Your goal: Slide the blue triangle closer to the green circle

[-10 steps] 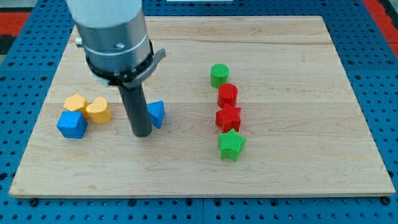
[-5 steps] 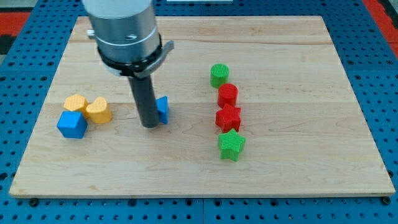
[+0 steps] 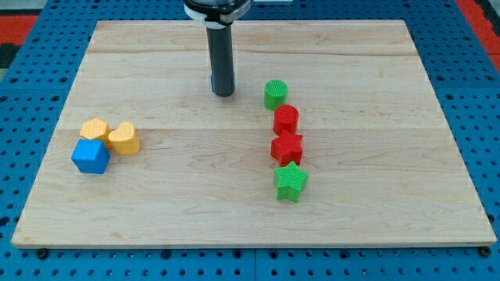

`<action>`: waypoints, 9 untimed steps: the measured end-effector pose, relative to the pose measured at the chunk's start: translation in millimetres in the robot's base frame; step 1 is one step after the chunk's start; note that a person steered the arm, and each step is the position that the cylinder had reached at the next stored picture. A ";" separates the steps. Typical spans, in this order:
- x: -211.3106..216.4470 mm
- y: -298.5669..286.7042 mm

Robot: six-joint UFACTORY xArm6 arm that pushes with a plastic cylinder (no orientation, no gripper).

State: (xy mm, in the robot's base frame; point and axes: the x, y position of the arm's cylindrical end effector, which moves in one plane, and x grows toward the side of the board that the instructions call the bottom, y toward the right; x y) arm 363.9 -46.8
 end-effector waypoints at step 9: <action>-69.8 -86.1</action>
State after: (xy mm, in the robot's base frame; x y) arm 294.1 -132.9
